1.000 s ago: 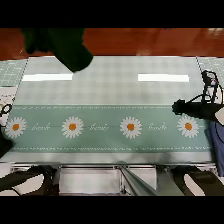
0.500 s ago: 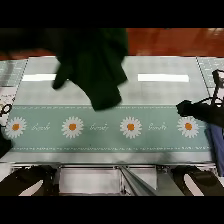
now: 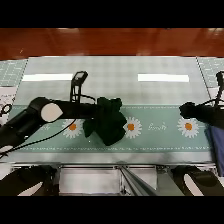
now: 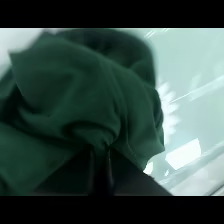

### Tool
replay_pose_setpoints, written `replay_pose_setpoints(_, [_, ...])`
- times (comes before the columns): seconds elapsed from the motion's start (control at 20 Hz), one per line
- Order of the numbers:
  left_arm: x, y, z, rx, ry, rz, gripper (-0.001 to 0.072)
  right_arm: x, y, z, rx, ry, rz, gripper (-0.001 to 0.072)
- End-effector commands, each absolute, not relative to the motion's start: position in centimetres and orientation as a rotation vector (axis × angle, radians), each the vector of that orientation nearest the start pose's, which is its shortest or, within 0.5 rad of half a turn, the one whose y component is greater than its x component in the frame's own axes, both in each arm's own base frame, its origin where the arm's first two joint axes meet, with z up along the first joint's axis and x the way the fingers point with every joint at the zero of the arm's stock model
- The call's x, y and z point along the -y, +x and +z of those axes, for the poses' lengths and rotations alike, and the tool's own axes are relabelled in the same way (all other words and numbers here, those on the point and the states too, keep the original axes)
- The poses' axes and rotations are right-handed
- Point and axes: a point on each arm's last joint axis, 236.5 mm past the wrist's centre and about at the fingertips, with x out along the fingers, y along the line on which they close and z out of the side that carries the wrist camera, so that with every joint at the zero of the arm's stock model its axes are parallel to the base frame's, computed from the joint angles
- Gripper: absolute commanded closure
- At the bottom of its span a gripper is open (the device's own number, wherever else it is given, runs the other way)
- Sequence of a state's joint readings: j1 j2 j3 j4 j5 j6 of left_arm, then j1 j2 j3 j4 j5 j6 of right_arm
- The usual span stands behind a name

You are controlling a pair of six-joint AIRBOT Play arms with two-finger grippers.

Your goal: Fold the shirts.

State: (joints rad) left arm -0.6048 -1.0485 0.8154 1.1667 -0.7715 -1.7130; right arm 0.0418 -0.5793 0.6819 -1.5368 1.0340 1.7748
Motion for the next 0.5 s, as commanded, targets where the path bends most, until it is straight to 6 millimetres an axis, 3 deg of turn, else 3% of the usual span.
replay_pose_setpoints(0.0, [25.2,27.4,-1.5,-1.212,-0.190,-0.519,0.0207,-2.4,27.4,6.2,-0.940,0.226,-0.024,0.0303])
replay_pose_setpoints(0.1, [21.2,28.3,0.6,-1.267,-0.084,-0.452,0.0203,-3.4,27.3,6.3,-0.948,0.265,0.006,0.0304])
replay_pose_setpoints(0.15, [18.4,29.1,2.3,-1.274,-0.026,-0.395,0.0204,-5.1,27.1,6.5,-0.955,0.291,0.077,0.0305])
replay_pose_setpoints(0.25, [11.5,31.9,8.1,-1.165,0.027,-0.247,0.0204,-6.5,27.1,6.9,-0.950,0.309,0.138,0.0305])
replay_pose_setpoints(0.35, [5.8,32.7,13.1,-1.028,-0.065,-0.112,0.0204,-5.6,27.1,6.7,-0.952,0.286,0.111,0.0305])
replay_pose_setpoints(0.4, [3.4,31.8,13.5,-1.009,-0.130,-0.051,0.0204,-5.1,27.1,6.6,-0.955,0.293,0.095,0.0305])
replay_pose_setpoints(0.45, [2.5,30.2,12.3,-1.045,-0.214,-0.027,0.0204,-4.7,27.0,6.5,-0.960,0.298,0.082,0.0305])
